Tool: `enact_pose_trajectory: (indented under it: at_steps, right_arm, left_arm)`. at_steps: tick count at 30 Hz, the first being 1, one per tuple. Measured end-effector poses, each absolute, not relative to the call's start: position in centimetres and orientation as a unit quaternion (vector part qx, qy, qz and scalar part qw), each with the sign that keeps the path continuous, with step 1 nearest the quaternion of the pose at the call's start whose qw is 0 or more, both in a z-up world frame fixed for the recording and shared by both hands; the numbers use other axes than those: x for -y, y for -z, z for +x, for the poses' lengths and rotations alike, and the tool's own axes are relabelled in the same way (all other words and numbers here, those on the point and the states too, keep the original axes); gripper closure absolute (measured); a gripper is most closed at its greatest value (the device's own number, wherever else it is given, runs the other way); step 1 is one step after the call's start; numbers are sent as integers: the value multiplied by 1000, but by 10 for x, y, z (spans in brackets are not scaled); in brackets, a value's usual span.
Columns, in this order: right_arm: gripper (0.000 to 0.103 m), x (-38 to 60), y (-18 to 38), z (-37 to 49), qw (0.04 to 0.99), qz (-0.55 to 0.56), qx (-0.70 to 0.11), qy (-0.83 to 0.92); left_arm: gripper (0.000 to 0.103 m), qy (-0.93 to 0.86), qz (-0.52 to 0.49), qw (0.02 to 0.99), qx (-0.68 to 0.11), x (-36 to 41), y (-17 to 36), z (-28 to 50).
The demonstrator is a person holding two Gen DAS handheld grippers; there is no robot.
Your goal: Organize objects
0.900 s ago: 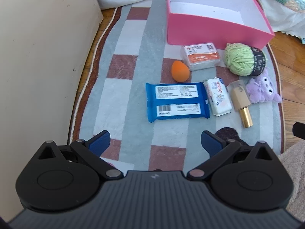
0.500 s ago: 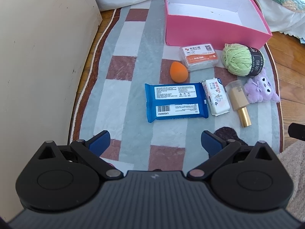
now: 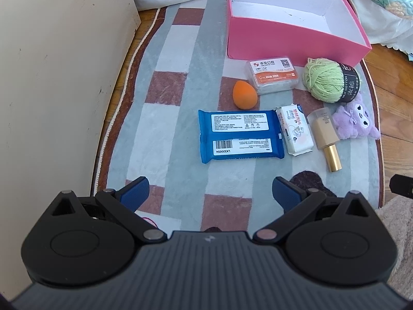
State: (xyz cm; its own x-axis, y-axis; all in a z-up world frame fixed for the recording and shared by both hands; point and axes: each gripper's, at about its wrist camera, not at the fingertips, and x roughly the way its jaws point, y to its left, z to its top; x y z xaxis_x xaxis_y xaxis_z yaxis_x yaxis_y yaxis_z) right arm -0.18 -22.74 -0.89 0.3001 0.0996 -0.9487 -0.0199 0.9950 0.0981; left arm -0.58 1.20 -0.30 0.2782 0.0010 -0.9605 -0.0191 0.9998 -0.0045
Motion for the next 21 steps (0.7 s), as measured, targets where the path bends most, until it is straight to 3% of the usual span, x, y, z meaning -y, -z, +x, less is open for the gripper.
enact_pose_trajectory:
  at_steps: [21]
  right_arm:
    - [3,223,-1,-8,811,37,-581,-54]
  left_arm:
    - [0,-1,-19,790,-613,-14,11,-6]
